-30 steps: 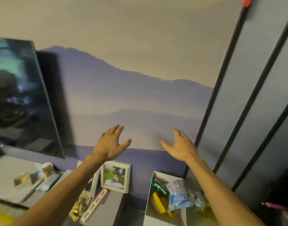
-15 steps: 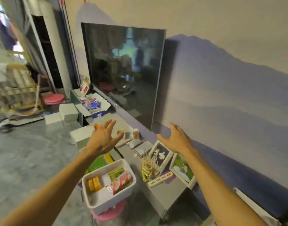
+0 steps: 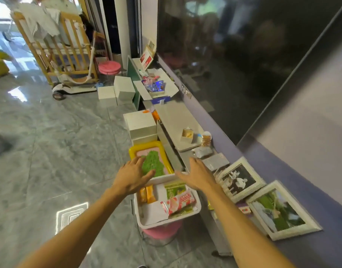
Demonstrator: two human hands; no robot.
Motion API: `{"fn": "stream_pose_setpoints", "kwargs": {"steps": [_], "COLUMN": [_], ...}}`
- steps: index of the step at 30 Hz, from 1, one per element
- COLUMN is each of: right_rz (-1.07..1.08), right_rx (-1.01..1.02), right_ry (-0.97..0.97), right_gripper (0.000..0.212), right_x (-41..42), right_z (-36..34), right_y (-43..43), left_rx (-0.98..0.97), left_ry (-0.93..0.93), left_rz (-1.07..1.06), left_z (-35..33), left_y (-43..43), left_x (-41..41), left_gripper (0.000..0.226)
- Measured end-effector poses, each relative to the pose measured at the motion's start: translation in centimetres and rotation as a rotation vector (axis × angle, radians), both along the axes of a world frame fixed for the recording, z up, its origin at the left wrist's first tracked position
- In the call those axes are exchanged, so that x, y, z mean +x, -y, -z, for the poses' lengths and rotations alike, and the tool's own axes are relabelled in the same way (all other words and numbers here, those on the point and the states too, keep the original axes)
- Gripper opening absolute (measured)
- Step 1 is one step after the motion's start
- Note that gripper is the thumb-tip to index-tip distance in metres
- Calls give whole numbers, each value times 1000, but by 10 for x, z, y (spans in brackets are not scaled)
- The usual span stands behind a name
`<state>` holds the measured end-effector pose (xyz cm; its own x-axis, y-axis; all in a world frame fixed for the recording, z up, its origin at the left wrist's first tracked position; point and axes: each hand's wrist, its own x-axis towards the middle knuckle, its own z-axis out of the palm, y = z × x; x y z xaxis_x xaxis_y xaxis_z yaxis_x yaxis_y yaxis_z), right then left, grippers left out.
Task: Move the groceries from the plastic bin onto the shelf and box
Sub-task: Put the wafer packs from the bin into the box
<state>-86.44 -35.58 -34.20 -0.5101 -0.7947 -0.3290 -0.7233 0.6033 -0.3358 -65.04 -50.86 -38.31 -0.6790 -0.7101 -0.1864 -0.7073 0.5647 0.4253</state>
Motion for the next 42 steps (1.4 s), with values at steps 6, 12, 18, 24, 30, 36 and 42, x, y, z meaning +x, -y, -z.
{"fn": "stream_pose_setpoints", "kwargs": {"steps": [6,12,18,24,30,36,42], "right_rz": [-106,-231,-246,-185,-112,144,331], "right_rx": [136,306,387,412,343,272,162], "right_ry": [110,60,34,-25,-108,27,390], "right_gripper": [95,95,104,129,131,149,108], "right_x": [-4,-65,-112,-121,-114,-119,-139], "right_z": [131,280,410,482,508,506,494], "right_y": [60,77,90,96,95,103,105], "left_rx": [209,313,361,306,210,178,147], "left_ry": [104,173,142,193,158,129,74], "left_rz": [-159,-210,-77,-3,51,52,31], "left_z": [132,267,390,447,463,473,464], "left_y": [5,-7,-50,-77,-74,-73,-73], "left_x": [2,-41,-119,-154,-141,-122,-108], "left_gripper": [90,95,104,118,96,100,106]}}
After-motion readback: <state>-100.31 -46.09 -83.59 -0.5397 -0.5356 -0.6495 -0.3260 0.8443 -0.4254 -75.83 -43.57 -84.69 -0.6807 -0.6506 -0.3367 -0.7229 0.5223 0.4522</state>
